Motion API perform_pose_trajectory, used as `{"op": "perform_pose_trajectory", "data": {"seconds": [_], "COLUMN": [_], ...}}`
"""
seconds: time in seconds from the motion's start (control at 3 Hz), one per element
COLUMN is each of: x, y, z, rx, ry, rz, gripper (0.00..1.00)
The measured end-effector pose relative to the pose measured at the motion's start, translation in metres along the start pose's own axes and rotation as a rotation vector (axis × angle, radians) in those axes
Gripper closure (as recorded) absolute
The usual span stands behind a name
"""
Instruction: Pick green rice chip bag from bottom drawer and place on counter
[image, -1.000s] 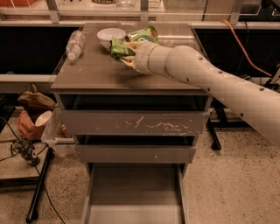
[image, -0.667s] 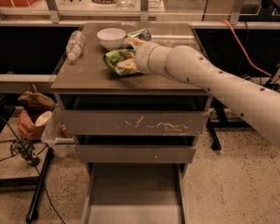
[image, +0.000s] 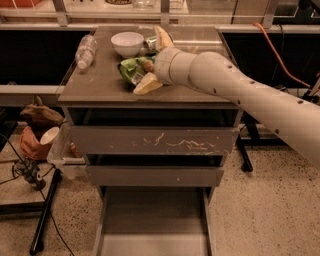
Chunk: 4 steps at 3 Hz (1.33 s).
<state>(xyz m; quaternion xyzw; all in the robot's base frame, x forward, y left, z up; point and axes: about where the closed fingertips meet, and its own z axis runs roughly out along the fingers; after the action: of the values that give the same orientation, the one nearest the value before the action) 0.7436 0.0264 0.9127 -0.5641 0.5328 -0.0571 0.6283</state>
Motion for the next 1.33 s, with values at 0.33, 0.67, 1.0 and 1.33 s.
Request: {"op": "perform_pose_trajectory", "data": {"seconds": [0.33, 0.67, 1.0, 1.33], "x": [-0.020, -0.035, -0.120, -0.255], "y": [-0.021, -0.050, -0.107, -0.170], "z": [-0.034, -0.102, -0.166, -0.230], "rx": [0.049, 0.125, 0.211, 0.329], "ry": [0.032, 0.132, 0.147, 0.098], "rz": [-0.036, -0.087, -0.267, -0.481], "gripper": [0.00, 0.00, 0.00, 0.00]}}
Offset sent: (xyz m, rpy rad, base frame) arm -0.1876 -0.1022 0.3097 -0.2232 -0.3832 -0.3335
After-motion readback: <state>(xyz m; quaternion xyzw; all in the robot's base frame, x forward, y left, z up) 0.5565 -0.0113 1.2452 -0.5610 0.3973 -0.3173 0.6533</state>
